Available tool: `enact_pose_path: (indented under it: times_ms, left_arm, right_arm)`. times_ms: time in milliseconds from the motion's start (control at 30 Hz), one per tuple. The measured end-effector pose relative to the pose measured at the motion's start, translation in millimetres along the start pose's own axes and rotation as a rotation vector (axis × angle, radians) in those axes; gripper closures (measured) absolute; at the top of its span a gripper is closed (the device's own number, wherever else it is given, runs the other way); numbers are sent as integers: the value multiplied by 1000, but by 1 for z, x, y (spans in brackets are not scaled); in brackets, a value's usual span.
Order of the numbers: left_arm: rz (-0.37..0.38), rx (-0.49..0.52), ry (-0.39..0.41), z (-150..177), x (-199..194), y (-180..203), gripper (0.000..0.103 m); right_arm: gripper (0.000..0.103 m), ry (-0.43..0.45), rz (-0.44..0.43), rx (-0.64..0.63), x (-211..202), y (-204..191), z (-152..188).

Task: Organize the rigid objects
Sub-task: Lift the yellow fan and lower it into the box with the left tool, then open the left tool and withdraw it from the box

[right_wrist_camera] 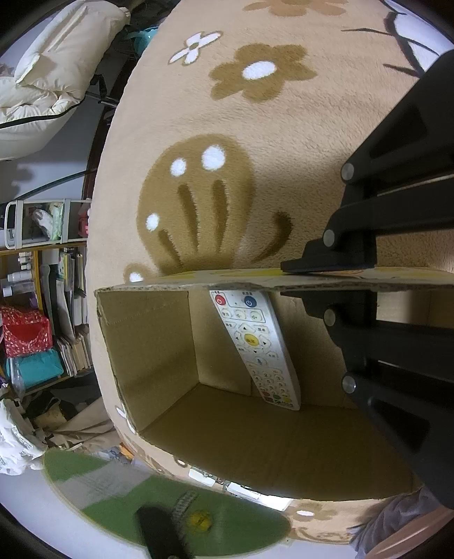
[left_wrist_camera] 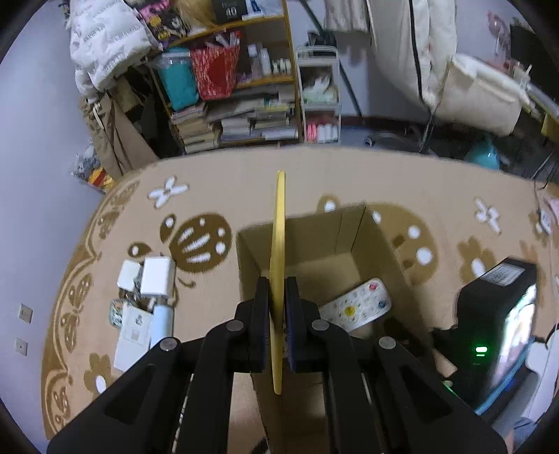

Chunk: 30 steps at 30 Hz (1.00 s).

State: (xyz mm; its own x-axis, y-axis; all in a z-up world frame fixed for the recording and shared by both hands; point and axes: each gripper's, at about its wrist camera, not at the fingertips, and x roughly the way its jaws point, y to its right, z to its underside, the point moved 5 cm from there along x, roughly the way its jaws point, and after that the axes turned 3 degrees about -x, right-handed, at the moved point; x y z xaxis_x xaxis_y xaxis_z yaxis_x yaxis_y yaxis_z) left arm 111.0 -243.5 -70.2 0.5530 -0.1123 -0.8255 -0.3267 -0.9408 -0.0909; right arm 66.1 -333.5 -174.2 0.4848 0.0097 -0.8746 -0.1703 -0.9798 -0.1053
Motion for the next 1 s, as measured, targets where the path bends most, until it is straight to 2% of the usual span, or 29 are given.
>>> enact_pose_path:
  times_ms: [267, 400, 567, 767, 867, 900, 933, 967, 1000]
  left_arm:
    - [-67, 21, -90, 25, 34, -6, 95]
    - [-83, 28, -74, 24, 32, -11, 93]
    - [-67, 14, -48, 19, 21, -22, 91]
    - [-68, -7, 6, 7, -2, -41, 83]
    - [-78, -25, 22, 4, -10, -58, 71]
    - [-83, -31, 30, 4, -14, -65, 62]
    - [-93, -36, 37, 3, -16, -72, 49]
    - [-112, -42, 51, 3, -19, -81, 42]
    - [-125, -43, 60, 3, -20, -86, 31]
  right_arm:
    - [95, 0, 0, 3, 1, 0, 1]
    - [95, 0, -2, 5, 1, 0, 1]
    - [95, -2, -4, 2, 2, -2, 3]
    - [95, -3, -5, 3, 0, 0, 2]
    - [95, -3, -5, 3, 0, 0, 2]
    - [95, -3, -4, 2, -1, 0, 2]
    - [95, -3, -2, 2, 0, 1, 2]
    - [95, -3, -1, 0, -1, 1, 2]
    - [95, -4, -1, -1, -1, 1, 2]
